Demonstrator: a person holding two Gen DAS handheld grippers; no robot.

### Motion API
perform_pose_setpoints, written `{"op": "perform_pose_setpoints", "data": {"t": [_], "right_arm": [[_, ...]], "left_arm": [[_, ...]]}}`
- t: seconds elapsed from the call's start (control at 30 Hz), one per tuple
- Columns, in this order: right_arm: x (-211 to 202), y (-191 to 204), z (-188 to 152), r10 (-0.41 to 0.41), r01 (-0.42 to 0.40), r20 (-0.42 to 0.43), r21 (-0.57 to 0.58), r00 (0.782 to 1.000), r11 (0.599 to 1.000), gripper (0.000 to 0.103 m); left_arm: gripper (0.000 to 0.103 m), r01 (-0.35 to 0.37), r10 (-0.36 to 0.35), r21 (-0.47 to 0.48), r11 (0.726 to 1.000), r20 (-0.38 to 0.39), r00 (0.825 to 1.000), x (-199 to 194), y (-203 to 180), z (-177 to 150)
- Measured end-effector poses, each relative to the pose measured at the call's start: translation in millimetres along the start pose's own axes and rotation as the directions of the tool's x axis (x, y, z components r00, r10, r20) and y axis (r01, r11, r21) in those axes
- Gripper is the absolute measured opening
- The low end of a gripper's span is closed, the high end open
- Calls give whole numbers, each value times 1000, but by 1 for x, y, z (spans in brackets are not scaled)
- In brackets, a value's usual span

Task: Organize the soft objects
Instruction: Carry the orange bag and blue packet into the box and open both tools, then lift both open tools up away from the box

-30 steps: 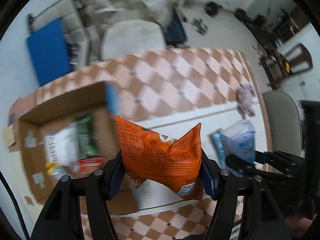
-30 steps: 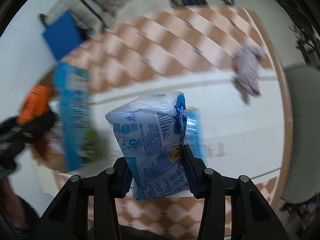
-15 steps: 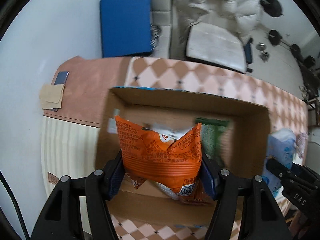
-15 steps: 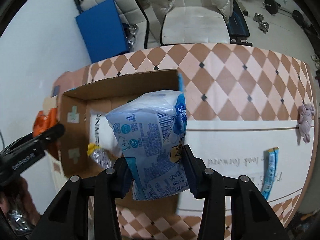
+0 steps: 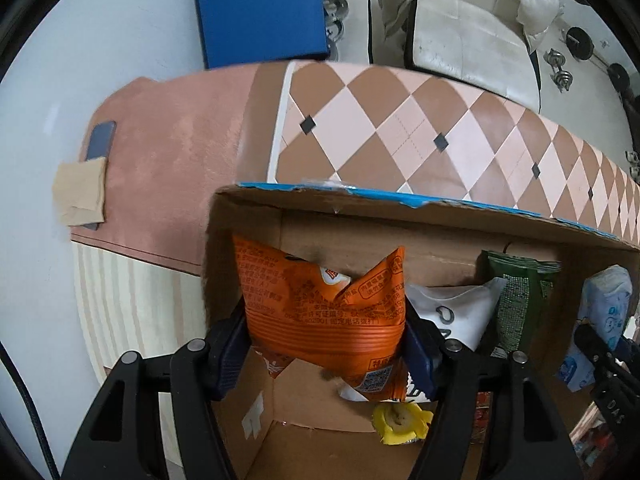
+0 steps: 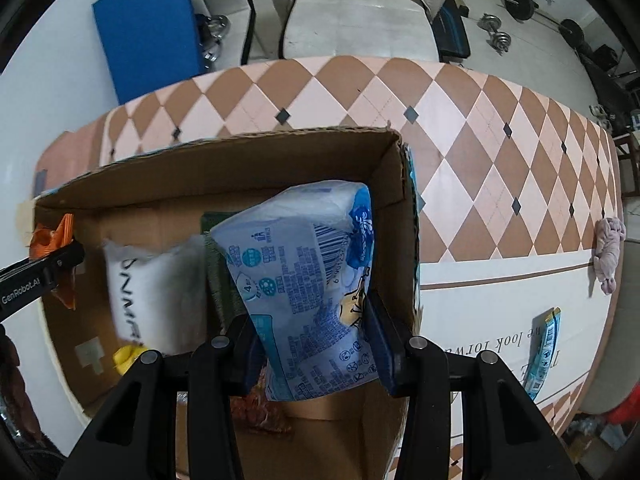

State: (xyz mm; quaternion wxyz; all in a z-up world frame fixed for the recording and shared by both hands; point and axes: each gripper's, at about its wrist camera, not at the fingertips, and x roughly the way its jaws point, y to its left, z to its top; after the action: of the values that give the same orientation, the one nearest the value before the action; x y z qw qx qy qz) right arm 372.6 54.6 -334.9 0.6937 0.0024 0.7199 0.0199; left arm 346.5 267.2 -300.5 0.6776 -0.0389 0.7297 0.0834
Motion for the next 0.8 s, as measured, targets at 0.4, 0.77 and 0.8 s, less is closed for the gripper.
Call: {"op": "perform_pose_setpoints", "data": {"t": [0.4, 0.77, 0.8], "right_arm": [[-8, 18, -5, -1, 1, 24, -33, 1000, 999, 89], [-40, 20, -43, 8, -3, 90, -58, 996, 998, 103], [-43, 21, -49, 8, -2, 97, -64, 995, 998, 103]], "left_arm": [[92, 75, -75, 6, 997, 15, 997, -17, 0, -8], [97, 122, -121, 0, 993, 118, 986, -48, -1, -50], [97, 117, -116, 2, 993, 135, 984, -52, -1, -58]]}}
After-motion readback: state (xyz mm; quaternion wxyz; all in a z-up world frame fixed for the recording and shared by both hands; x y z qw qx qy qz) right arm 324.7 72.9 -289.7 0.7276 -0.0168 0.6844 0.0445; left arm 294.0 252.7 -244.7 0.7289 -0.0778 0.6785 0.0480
